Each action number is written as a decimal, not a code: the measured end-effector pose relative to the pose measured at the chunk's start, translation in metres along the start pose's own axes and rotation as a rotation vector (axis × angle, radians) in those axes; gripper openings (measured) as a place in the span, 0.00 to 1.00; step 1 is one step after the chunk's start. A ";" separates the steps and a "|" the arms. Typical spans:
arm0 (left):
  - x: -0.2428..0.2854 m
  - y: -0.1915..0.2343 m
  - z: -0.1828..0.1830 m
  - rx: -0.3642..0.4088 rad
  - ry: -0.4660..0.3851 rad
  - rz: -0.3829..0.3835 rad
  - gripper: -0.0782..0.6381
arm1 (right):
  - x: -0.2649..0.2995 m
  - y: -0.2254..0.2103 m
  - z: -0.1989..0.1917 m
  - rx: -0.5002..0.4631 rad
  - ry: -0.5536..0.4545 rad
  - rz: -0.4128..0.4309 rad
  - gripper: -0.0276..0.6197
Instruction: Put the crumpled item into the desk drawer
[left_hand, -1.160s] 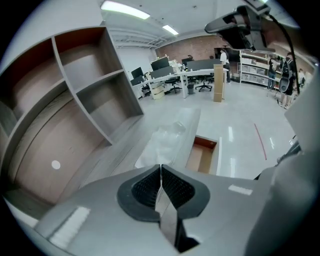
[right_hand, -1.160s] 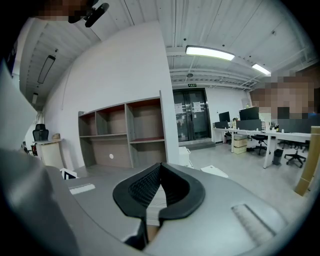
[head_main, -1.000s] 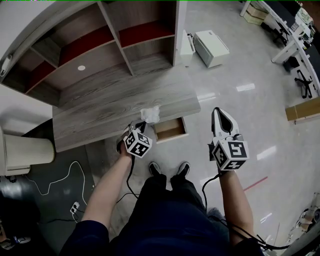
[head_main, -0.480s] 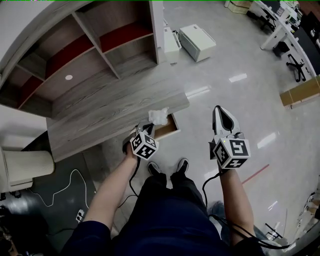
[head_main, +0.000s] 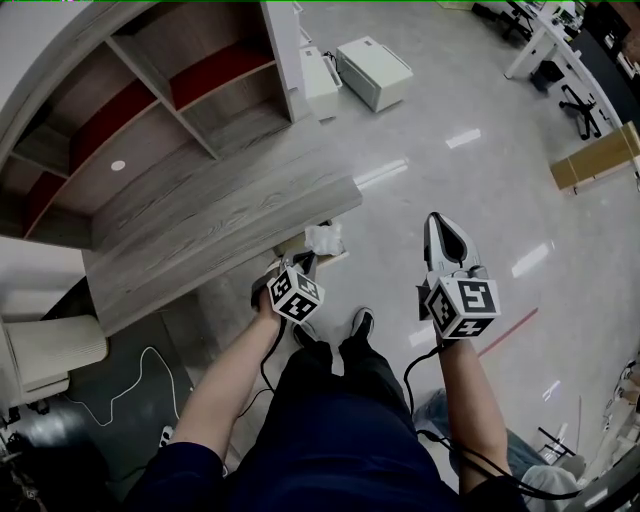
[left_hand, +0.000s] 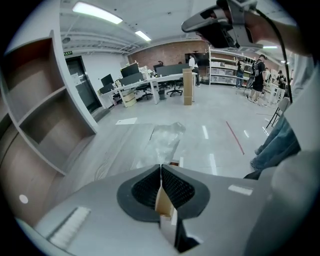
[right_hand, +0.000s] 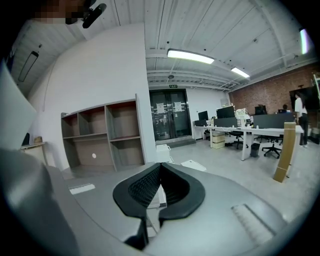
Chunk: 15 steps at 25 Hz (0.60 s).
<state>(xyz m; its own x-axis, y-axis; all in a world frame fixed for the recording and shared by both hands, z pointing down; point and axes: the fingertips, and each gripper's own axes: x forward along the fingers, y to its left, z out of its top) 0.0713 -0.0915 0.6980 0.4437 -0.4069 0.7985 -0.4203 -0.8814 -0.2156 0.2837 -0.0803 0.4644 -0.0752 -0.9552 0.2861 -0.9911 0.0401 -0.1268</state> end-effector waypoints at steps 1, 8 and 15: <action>0.002 -0.003 -0.003 0.006 0.006 -0.007 0.13 | -0.001 -0.002 -0.003 0.003 0.004 -0.005 0.05; 0.016 -0.018 -0.021 -0.006 0.046 -0.031 0.13 | -0.004 -0.016 -0.020 0.019 0.037 -0.024 0.05; 0.029 -0.010 -0.055 -0.038 0.107 -0.024 0.13 | 0.011 -0.013 -0.037 0.019 0.079 -0.010 0.05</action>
<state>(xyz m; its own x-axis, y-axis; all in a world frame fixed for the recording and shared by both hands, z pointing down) 0.0447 -0.0809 0.7542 0.3683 -0.3560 0.8589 -0.4410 -0.8801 -0.1757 0.2921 -0.0802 0.5043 -0.0740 -0.9295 0.3614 -0.9897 0.0238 -0.1414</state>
